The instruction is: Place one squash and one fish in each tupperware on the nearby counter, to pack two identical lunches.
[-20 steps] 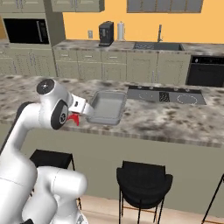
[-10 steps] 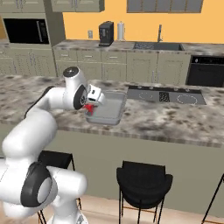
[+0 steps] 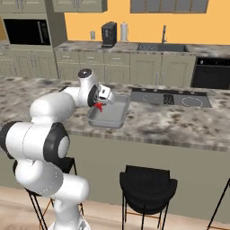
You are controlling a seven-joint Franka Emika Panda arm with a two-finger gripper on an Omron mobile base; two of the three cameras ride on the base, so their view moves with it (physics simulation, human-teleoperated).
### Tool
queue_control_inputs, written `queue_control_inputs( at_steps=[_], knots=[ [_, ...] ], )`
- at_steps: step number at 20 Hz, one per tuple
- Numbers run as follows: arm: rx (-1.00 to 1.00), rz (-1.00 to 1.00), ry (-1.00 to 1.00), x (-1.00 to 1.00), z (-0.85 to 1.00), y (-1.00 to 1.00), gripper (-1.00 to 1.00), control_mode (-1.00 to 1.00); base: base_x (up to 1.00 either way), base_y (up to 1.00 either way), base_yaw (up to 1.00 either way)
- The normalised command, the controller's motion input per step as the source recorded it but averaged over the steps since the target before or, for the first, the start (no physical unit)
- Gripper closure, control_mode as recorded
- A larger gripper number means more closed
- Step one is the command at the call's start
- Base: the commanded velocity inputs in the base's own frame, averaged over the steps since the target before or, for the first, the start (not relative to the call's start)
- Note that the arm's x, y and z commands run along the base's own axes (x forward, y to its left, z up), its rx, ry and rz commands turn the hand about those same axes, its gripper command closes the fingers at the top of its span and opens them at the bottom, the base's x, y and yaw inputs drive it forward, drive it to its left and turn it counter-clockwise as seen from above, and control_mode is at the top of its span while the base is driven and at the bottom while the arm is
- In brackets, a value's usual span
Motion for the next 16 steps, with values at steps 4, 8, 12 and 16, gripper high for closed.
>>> queue_control_inputs(
  at_steps=[4, 8, 12, 16],
  knots=[
    [0.0, 0.04, 0.04, 0.42, -0.15, 0.0, 1.0, -1.0, 0.0, 0.0, 0.0],
    [0.0, 0.0, 0.16, 0.18, -0.05, 0.0, 1.0, -1.0, 0.0, 0.0, 0.0],
    [0.0, 0.0, 0.13, 0.26, -0.07, -0.02, 1.0, -1.0, 0.0, 0.0, 0.0],
    [0.0, 0.02, 0.1, 0.26, -0.2, -0.12, 1.0, -1.0, 0.0, 0.0, 0.0]
  ],
)
